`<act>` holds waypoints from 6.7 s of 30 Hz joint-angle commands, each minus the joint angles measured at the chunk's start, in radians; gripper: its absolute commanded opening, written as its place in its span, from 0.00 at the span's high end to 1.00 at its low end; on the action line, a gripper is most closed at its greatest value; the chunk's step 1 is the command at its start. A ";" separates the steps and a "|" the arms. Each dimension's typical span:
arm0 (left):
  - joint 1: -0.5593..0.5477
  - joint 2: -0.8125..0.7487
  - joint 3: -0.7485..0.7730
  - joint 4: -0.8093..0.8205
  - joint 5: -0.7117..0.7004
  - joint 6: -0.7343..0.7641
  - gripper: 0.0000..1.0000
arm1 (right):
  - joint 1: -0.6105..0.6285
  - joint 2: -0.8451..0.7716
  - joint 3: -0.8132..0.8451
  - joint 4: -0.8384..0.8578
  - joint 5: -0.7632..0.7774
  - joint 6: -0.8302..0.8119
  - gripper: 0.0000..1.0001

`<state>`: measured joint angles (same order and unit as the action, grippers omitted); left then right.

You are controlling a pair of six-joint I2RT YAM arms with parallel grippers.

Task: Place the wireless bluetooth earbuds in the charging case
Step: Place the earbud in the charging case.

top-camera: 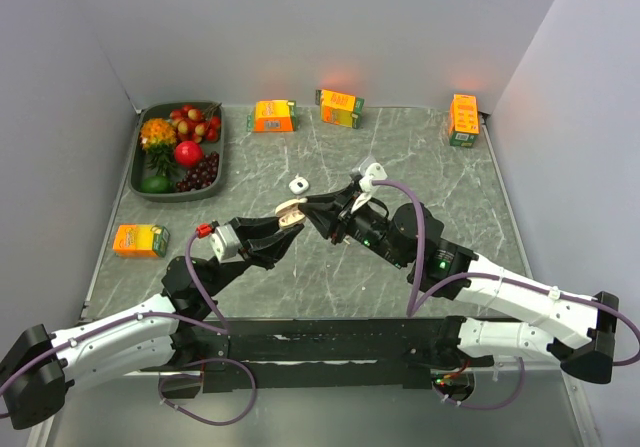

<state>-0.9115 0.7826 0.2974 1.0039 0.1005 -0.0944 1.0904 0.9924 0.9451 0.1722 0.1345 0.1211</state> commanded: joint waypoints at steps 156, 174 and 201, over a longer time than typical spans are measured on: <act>-0.006 -0.008 0.016 0.030 -0.036 -0.036 0.99 | -0.078 0.029 0.250 -0.350 -0.194 0.241 0.45; -0.004 -0.003 0.022 0.027 -0.031 -0.038 0.99 | -0.095 -0.006 0.251 -0.372 -0.141 0.259 0.42; -0.006 0.015 0.025 0.032 -0.039 -0.038 0.99 | -0.156 0.092 0.300 -0.393 -0.337 0.318 0.40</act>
<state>-0.9134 0.7963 0.2974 0.9886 0.0727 -0.1249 0.9352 1.0966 1.2114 -0.2401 -0.1745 0.4187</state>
